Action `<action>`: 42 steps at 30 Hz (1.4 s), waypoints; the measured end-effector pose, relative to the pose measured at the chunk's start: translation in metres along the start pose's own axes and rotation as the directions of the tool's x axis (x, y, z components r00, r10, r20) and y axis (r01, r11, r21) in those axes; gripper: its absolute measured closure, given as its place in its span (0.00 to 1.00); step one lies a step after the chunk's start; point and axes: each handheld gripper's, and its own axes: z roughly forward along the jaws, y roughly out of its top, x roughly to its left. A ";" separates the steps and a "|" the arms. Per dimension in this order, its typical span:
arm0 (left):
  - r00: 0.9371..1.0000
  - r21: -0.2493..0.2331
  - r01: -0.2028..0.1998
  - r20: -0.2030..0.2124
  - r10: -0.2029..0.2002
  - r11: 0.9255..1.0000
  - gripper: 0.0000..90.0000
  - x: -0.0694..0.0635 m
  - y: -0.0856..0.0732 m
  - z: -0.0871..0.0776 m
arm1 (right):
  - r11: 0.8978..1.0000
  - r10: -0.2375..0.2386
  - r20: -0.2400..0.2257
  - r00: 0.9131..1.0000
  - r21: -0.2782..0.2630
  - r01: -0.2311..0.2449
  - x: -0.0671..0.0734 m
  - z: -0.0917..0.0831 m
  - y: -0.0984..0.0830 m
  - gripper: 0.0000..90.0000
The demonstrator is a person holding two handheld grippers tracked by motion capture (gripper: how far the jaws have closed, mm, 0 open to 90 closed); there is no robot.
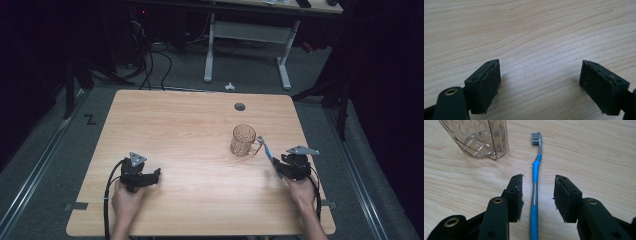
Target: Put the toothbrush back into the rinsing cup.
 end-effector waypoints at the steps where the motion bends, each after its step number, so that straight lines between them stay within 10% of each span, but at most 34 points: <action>1: 1.000 0.000 0.000 0.000 0.000 1.000 0.20 0.000 0.000 0.000 | 1.000 -0.001 0.000 1.000 0.002 0.001 0.000 0.001 0.001 0.66; 42: 1.000 0.000 0.000 0.000 0.000 1.000 0.20 0.000 0.000 0.000 | 0.985 -0.044 0.009 0.999 0.169 0.042 -0.007 0.029 0.052 0.67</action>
